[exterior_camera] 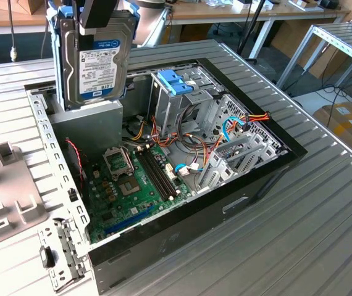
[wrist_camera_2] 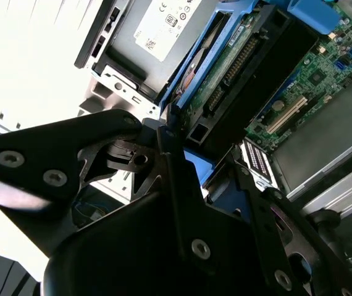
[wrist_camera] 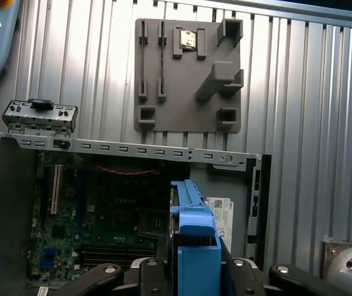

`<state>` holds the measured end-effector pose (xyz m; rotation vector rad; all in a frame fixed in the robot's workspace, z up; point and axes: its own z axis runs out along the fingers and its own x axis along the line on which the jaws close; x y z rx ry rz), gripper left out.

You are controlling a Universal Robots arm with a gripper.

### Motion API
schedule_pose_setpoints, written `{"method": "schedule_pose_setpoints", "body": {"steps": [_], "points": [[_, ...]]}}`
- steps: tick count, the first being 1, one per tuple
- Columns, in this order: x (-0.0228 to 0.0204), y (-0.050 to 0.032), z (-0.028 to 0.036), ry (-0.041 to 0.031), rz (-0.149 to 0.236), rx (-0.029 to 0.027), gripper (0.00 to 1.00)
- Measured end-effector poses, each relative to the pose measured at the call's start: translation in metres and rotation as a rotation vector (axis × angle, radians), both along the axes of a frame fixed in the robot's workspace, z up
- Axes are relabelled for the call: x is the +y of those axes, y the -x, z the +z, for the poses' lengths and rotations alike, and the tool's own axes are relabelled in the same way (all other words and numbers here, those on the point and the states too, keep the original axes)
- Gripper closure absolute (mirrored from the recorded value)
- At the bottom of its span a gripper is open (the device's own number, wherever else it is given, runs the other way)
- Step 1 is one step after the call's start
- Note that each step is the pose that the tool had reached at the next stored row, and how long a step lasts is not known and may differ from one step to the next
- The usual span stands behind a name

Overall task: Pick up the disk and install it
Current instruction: 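Pick up the disk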

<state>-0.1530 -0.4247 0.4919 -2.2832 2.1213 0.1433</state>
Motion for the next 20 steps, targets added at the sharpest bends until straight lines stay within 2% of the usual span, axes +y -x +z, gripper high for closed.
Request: {"method": "schedule_pose_setpoints", "body": {"steps": [20], "points": [[-0.0168,-0.0060,-0.0010,0.0005,0.000,0.0000,0.63]]}}
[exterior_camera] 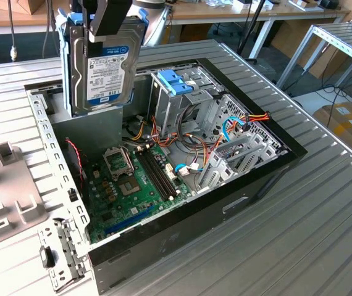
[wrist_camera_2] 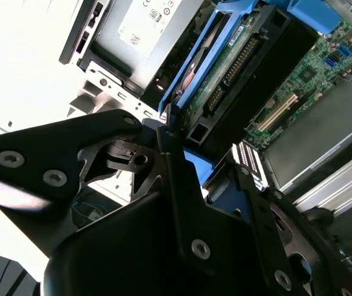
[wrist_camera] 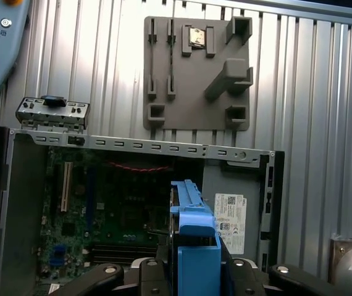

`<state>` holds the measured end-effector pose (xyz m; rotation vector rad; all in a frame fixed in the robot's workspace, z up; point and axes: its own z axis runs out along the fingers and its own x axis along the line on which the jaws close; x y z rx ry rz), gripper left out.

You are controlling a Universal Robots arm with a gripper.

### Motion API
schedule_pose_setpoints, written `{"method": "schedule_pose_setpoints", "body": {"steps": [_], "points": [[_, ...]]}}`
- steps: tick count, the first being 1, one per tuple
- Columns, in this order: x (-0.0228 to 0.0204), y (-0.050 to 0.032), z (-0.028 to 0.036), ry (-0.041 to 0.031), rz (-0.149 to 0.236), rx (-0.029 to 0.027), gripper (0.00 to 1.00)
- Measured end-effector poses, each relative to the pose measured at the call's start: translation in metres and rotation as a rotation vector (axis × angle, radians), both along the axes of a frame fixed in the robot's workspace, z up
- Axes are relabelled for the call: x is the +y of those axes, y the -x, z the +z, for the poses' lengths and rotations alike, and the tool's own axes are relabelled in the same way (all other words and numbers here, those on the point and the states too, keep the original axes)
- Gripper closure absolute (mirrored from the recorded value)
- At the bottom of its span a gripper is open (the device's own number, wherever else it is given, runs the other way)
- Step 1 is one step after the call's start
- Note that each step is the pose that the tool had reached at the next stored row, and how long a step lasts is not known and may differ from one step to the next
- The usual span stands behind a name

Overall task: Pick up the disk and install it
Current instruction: 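Pick up the disk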

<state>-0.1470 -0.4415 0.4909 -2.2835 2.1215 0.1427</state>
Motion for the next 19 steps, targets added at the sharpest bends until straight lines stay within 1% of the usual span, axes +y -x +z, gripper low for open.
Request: {"method": "schedule_pose_setpoints", "body": {"steps": [11,13,19], "points": [[-0.0067,-0.0026,-0.0004,0.0001,0.000,0.0000,0.63],[-0.0088,-0.0033,-0.0005,0.0002,0.000,0.0000,0.63],[-0.0127,-0.0045,-0.0007,0.0003,0.000,0.0000,0.63]]}}
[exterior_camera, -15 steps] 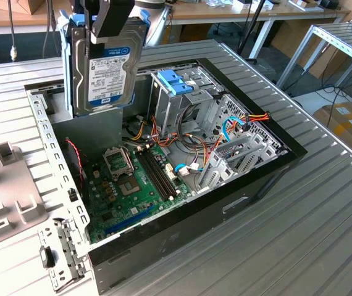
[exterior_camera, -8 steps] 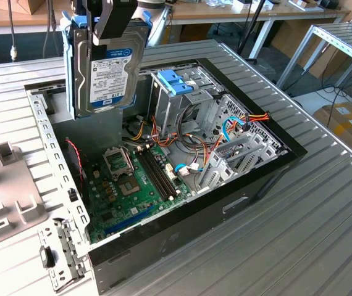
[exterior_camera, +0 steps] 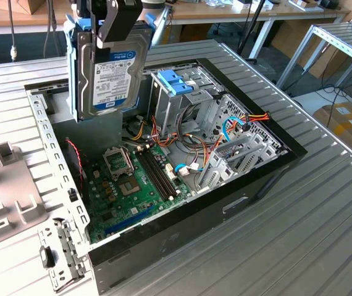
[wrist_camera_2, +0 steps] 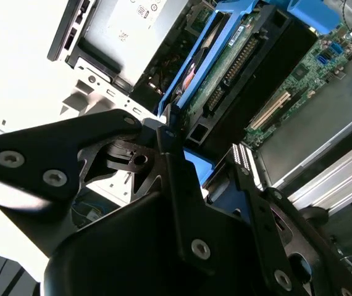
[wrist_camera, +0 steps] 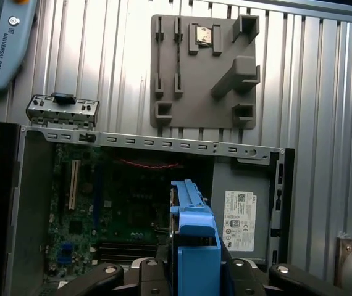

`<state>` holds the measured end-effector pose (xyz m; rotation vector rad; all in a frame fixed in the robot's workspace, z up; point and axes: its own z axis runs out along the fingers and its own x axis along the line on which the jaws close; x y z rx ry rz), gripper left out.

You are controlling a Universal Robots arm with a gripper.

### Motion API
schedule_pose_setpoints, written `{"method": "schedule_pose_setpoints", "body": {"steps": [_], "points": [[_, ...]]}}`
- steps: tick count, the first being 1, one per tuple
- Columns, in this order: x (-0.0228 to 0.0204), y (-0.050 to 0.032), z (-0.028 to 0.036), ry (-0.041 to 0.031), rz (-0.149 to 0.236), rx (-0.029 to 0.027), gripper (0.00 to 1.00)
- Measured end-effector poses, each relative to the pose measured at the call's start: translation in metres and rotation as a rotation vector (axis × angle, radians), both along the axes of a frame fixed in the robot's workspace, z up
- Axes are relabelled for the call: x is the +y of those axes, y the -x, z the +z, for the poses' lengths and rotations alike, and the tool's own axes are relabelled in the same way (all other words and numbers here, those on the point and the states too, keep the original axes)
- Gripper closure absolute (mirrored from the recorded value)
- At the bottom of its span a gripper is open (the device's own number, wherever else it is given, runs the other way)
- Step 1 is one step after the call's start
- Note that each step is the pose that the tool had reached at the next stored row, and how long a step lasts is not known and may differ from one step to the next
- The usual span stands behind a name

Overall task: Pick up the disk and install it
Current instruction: 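Pick up the disk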

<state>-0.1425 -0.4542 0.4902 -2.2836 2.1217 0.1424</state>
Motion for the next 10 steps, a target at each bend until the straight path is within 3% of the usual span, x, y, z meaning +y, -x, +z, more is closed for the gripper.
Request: {"method": "schedule_pose_setpoints", "body": {"steps": [5,10], "points": [[-0.0032,-0.0010,-0.0002,0.0002,0.000,0.0001,0.63],[-0.0091,-0.0028,-0.0005,0.0003,0.000,0.0000,0.63]]}}
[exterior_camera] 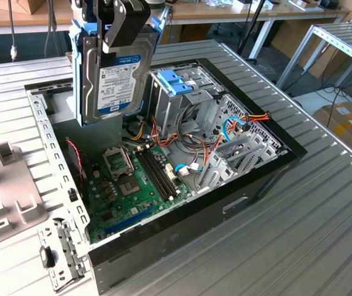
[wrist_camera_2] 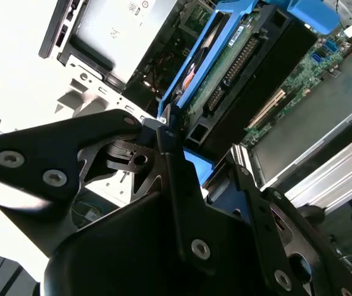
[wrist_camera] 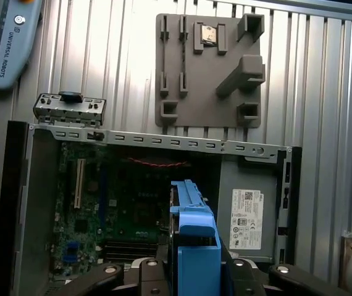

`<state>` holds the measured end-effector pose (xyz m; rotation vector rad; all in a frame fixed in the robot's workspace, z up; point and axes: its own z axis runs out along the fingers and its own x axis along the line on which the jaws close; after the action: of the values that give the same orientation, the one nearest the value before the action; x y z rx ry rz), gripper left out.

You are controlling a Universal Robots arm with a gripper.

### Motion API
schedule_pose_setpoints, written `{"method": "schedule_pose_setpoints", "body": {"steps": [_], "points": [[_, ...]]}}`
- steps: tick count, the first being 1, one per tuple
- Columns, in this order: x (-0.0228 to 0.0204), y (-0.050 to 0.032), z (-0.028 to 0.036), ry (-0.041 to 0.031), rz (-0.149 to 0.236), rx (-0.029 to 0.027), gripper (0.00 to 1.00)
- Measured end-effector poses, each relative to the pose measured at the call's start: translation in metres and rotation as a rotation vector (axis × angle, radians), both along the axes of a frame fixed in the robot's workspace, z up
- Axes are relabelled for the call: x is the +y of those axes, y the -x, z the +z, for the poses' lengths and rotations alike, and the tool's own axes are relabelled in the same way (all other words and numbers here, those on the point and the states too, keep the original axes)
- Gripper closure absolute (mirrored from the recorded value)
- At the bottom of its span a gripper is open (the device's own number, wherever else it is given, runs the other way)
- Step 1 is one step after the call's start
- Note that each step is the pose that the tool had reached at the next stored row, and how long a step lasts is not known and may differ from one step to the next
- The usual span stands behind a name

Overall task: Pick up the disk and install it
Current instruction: 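Pick up the disk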

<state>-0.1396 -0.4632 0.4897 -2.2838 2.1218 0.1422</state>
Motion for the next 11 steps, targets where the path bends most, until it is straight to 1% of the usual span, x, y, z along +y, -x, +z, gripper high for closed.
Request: {"method": "schedule_pose_setpoints", "body": {"steps": [1,2,4,5,6,7,11], "points": [[-0.0010,-0.0003,0.0000,0.0000,0.000,0.0000,0.63],[-0.0058,-0.0018,-0.0003,0.0002,0.000,0.0000,0.63],[-0.0223,-0.0073,-0.0010,0.0007,0.000,0.0000,0.63],[-0.0257,-0.0087,-0.0012,0.0009,0.000,0.0001,0.63],[-0.0313,-0.0107,-0.0014,0.0012,0.000,0.0000,0.63],[-0.0333,-0.0116,-0.0016,0.0016,0.000,0.0000,0.63],[-0.0364,-0.0129,-0.0018,0.0023,0.000,0.0000,0.63]]}}
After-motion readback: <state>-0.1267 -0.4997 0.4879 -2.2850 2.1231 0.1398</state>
